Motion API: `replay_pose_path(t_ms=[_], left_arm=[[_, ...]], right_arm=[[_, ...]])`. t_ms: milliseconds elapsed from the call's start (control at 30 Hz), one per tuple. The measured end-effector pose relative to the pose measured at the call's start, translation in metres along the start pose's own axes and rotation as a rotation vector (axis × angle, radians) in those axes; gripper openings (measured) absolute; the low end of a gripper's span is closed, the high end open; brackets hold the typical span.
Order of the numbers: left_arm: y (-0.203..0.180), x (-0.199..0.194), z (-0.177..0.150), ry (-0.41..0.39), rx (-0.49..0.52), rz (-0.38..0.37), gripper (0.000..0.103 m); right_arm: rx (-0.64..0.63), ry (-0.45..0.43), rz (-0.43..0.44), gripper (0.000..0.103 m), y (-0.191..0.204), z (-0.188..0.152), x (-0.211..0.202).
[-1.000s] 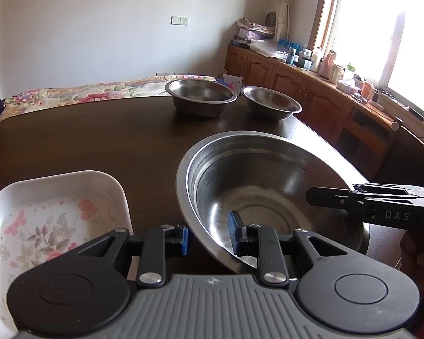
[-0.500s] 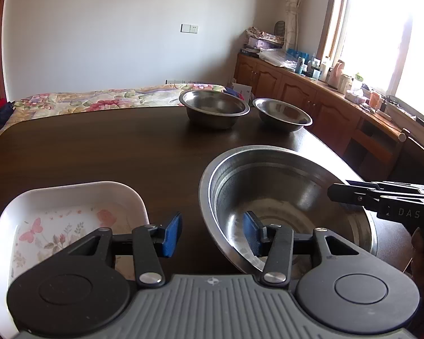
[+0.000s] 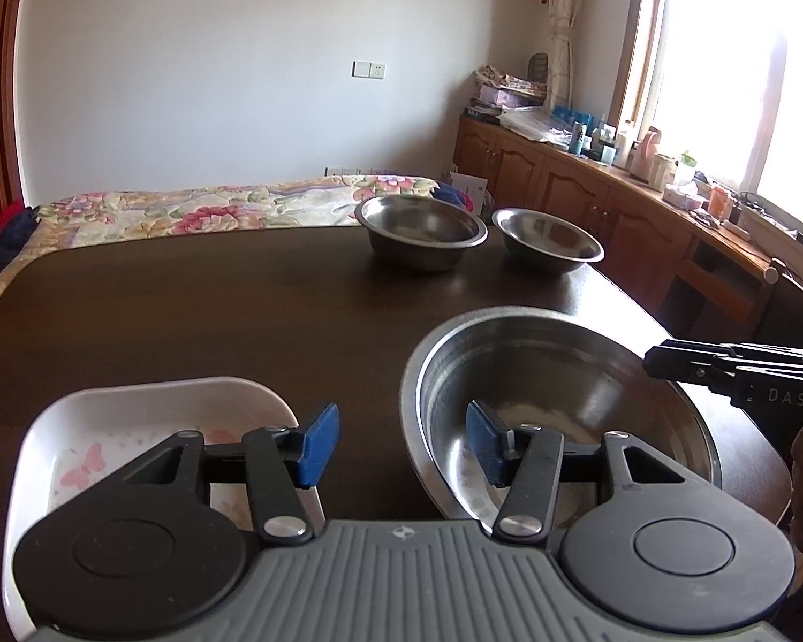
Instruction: Organize plates and bowls
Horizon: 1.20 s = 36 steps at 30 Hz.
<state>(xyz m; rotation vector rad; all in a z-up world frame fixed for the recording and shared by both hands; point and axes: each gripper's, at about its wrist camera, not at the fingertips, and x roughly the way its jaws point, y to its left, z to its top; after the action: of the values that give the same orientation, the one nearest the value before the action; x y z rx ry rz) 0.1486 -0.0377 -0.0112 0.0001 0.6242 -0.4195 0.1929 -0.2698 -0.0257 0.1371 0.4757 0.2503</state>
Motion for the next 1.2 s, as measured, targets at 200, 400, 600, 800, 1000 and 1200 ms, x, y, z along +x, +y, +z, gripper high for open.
replay_pose_path(t_ms=[200, 400, 600, 800, 1000, 1200], left_arm=[[0.003, 0.003, 0.016, -0.02, 0.001, 0.018, 0.057], [0.003, 0.011, 0.033, -0.029, 0.014, 0.032, 0.059], [0.0, 0.023, 0.048, -0.032, 0.033, 0.044, 0.062], [-0.002, 0.039, 0.067, -0.034, 0.066, 0.062, 0.065], [-0.001, 0.058, 0.088, -0.038, 0.086, 0.073, 0.066], [-0.001, 0.084, 0.108, -0.036, 0.08, 0.075, 0.066]], right_arm=[[-0.017, -0.028, 0.0, 0.03, -0.007, 0.015, 0.003], [-0.046, -0.04, -0.01, 0.03, -0.016, 0.028, 0.011], [-0.075, -0.036, -0.017, 0.031, -0.026, 0.039, 0.023], [-0.093, -0.037, -0.01, 0.032, -0.037, 0.058, 0.041], [-0.121, -0.022, 0.002, 0.037, -0.043, 0.077, 0.064], [-0.136, 0.013, 0.018, 0.04, -0.041, 0.088, 0.093]])
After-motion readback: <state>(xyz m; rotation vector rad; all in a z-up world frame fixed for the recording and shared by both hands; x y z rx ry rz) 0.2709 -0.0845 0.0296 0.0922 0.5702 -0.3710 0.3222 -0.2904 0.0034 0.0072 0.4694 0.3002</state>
